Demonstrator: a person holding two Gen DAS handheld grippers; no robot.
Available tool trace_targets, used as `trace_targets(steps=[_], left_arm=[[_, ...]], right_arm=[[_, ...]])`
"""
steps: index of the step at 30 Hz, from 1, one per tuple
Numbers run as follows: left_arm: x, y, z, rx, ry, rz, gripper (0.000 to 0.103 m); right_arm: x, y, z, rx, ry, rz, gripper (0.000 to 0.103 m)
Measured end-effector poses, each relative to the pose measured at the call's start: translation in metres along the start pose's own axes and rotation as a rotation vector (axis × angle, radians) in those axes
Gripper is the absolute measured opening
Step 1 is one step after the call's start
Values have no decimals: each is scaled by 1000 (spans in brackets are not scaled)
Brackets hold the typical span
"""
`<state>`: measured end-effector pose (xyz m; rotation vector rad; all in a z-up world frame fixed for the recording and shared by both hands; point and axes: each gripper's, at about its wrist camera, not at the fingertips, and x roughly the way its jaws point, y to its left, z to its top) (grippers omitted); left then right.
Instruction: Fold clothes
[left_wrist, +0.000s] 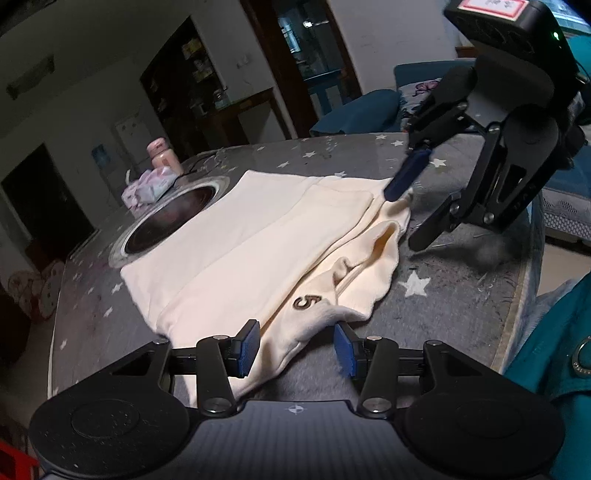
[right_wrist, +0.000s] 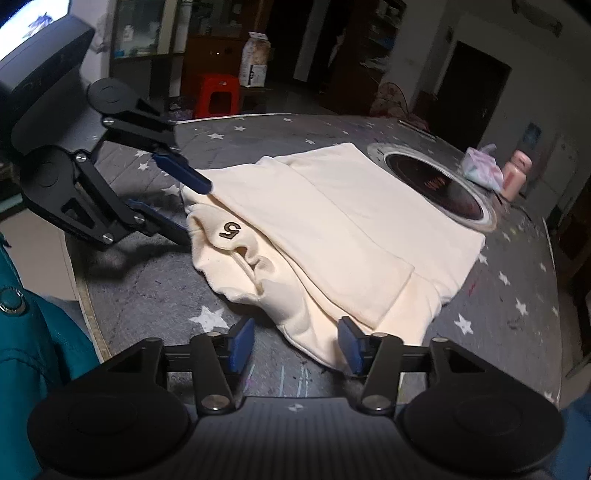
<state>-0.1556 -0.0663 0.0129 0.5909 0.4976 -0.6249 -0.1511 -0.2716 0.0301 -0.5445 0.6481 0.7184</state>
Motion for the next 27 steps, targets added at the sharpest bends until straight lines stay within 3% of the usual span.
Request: trace_targets(steps=[2,3,11,15,16,17,18,20,22,27], left_arm=[[2,2,3,-8,-13,4,13],[2,5,4,-23,-21,5,10],[14,45,27,-170,-47,-9,8],[26,56,30,-201,-26,-26,9],[27,56,30,-206,-19,-31,12],[26,56,28,-203,-21,-31,14],[23,53,26,-192,-22,-27,16],[18,50,22,-175,-22,-24,38],[12,43,16,-145,-23,-17,47],[14,26,7,-42,8,8,49]], right_arm=[[2,3,0,-27,-6,-12,55],[3,4,0,-38,-10,-15,55],[17,1,3,-78,-51,-34,55],[28,-6,10,-54,-64,-18,41],[31,-9,12,-38,-59,-6,25],[32,-13,14,-13,-55,7,20],[33,-17,15,11,-51,20,19],[34,-24,18,60,-50,43,16],[33,-31,19,101,-49,56,15],[33,-41,24,162,-54,75,14]])
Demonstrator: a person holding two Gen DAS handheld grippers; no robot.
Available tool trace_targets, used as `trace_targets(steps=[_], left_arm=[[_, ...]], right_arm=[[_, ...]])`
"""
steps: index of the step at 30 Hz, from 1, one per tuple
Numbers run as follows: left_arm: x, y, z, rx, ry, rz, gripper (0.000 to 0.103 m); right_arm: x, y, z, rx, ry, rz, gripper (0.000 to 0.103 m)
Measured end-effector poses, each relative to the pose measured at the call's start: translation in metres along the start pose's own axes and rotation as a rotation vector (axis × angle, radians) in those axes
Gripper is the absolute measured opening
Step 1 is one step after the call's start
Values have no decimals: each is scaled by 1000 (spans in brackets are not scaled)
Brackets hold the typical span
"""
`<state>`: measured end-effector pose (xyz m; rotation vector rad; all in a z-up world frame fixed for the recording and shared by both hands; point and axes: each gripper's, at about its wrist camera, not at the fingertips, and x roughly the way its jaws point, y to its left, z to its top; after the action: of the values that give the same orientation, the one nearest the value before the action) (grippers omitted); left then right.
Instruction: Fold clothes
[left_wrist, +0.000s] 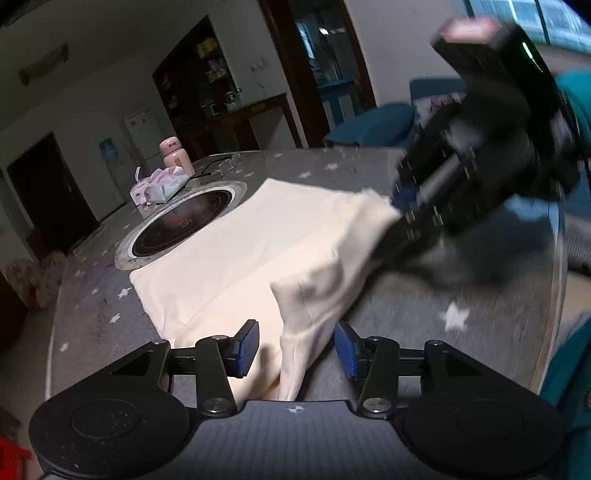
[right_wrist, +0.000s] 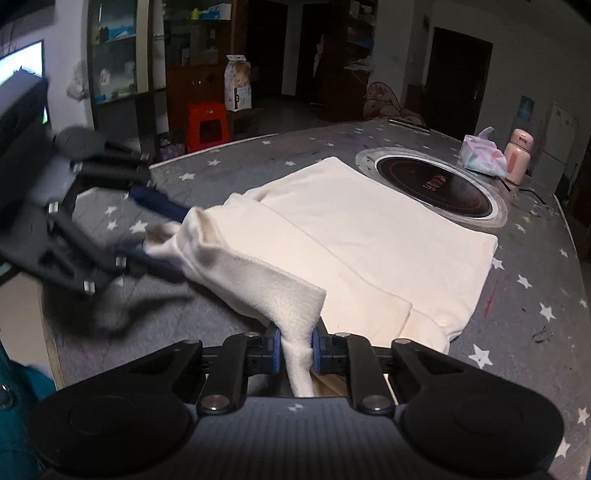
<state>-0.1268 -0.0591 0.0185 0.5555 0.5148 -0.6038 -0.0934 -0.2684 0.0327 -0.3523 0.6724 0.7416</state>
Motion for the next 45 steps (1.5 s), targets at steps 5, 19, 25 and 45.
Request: trace_targets(steps=[5,19,25,45], left_arm=[[9,7,-7,0,35,11,20],[-40,7,-9,-96,-5,-94,6],[-82,-3,-6,-122,-17,-148,6],[69,80,68,-8,24,5,6]], right_arm=[[-1,2,1,-5,-16,-18,14],[-42,22,-3,-27,-63,25,9],[-91,41,-4,4,-24,130,9],[2,-79,71,124,30,2,9]])
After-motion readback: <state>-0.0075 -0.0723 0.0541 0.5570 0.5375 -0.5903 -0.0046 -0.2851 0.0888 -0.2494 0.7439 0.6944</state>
